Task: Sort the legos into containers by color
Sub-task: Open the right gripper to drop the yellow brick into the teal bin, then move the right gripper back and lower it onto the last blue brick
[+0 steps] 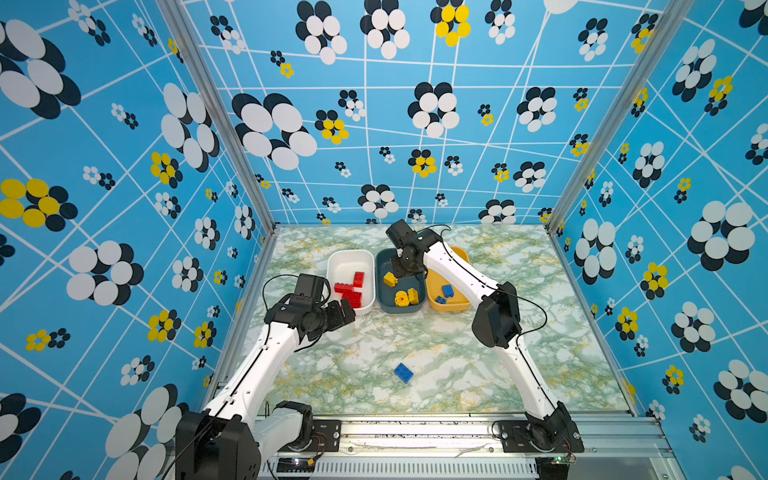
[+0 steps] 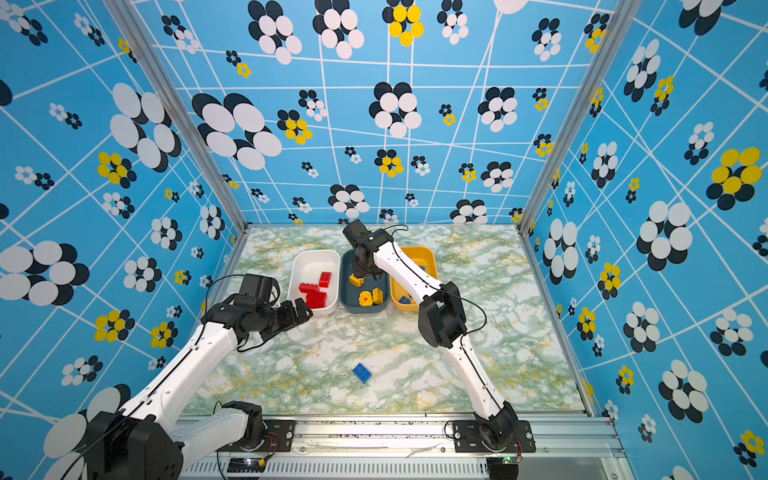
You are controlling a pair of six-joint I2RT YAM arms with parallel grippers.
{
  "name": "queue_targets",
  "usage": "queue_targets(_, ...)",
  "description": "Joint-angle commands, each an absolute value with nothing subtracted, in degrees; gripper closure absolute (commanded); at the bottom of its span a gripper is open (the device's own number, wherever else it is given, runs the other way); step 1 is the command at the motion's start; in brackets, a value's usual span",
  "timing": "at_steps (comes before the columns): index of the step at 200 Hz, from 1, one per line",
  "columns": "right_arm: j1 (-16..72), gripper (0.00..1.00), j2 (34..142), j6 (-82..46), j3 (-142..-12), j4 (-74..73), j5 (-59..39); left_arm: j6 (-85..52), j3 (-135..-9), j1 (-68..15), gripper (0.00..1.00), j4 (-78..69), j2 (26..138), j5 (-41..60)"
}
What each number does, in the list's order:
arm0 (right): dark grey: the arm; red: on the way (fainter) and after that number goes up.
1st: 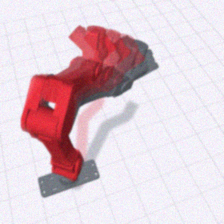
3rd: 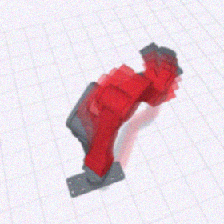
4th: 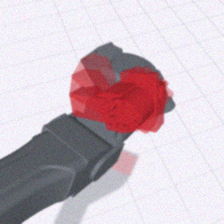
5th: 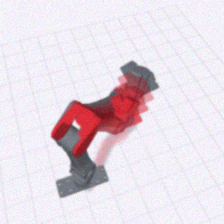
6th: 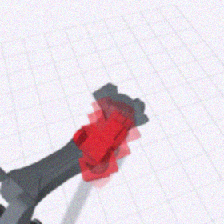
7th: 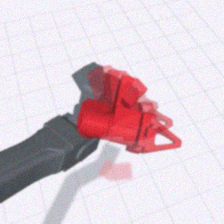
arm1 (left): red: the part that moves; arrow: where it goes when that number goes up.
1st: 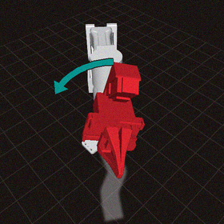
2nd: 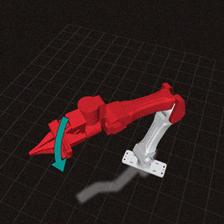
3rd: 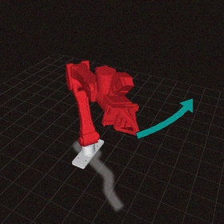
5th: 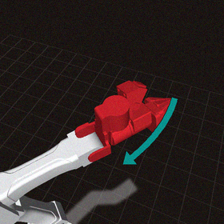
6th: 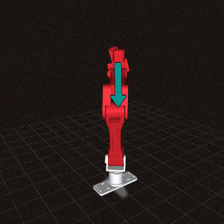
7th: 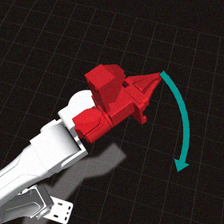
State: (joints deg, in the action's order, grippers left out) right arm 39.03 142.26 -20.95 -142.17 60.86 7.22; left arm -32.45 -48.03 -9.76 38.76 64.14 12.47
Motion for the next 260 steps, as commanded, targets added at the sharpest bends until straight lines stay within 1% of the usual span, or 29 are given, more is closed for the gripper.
queue_targets(1, 38.5, 0.49, 144.2, -19.6, -145.4, 65.1, 6.3, -33.2, -46.5, -9.4, 0.01, 38.8, 62.7, 12.8)
queue_targets(22, 38.4, 0.4, 144.4, -19.6, -145.9, 65.8, 6.4, -33.2, -46.5, -9.2, 0.01, 38.7, 62.7, 12.7)
queue_targets(39, 38.4, 0.36, 144.1, -19.6, -146.0, 66.1, 6.2, -33.1, -46.5, -9.2, 0.01, 38.5, 62.7, 12.9)
queue_targets(78, 38.4, 0.35, 142.4, -19.5, -145.6, 67.1, 5.7, -33.1, -46.8, -9.2, 0.01, 38.3, 63.2, 12.6)
queue_targets(101, 38.5, 0.34, 139.8, -19.1, -143.1, 67.0, 4.8, -32.8, -47.2, -9.2, 0.01, 38.4, 63.2, 12.3)
queue_targets(145, 39.1, 0.23, 130.6, -18.1, -130.7, 62.0, 2.9, -32.5, -47.9, -9.3, 0.01, 38.4, 62.9, 11.5)
queue_targets(173, 39.9, 0.18, 125.1, -17.7, -121.8, 58.9, 1.4, -32.4, -48.2, -9.2, 0.01, 38.5, 63.0, 11.5)
queue_targets(177, 40.0, 0.18, 122.8, -17.7, -120.5, 58.3, 1.1, -32.4, -48.2, -9.3, 0.01, 38.5, 63.0, 11.4)
queue_targets(207, 41.4, 0.14, 115.3, -18.1, -109.4, 54.1, -0.2, -31.9, -48.7, -9.3, 0.01, 38.8, 63.3, 11.1)
queue_targets(260, 46.5, 0.08, 105.0, -18.4, -92.3, 49.8, 1.6, -31.1, -49.3, -9.3, 0.01, 38.7, 64.4, 11.3)
